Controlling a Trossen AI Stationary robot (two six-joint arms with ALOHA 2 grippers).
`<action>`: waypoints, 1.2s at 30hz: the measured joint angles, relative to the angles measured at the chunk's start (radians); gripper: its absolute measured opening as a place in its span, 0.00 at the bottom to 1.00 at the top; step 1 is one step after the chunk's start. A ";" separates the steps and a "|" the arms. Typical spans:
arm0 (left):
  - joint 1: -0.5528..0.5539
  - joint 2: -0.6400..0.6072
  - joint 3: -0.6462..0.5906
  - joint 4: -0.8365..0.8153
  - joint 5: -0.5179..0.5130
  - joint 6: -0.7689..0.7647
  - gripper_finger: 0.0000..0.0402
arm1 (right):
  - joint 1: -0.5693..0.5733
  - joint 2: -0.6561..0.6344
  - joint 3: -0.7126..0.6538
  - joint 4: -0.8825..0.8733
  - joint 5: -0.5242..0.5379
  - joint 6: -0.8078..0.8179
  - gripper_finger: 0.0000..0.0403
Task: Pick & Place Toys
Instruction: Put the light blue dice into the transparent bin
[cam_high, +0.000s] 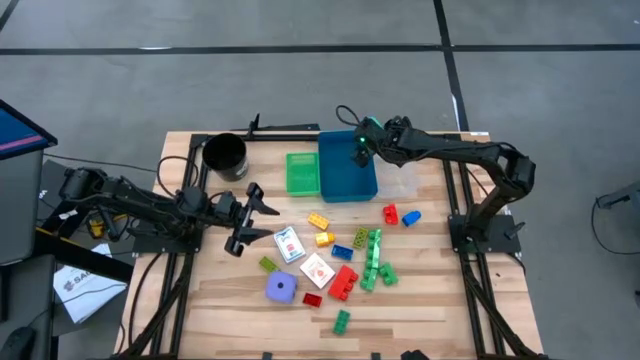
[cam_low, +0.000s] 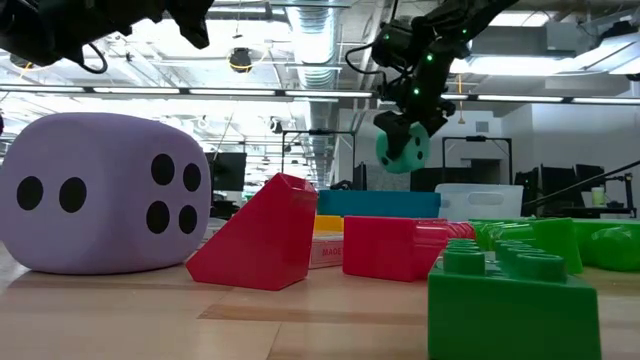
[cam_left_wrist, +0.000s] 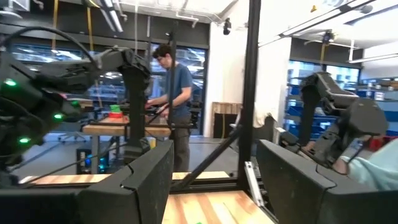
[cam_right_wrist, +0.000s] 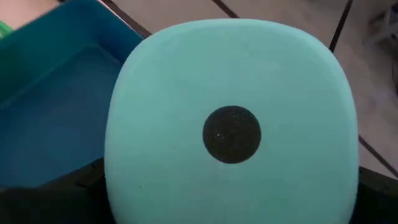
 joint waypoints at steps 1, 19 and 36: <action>0.009 0.000 0.000 0.000 0.000 0.000 0.56 | -0.001 0.000 0.000 -0.007 0.000 0.008 0.90; 0.060 0.000 0.000 -0.002 0.000 -0.003 0.56 | -0.025 0.000 0.000 -0.291 -0.014 0.186 0.90; 0.060 0.000 0.000 0.003 0.000 0.000 0.56 | -0.024 0.000 0.000 -0.300 -0.028 0.186 0.99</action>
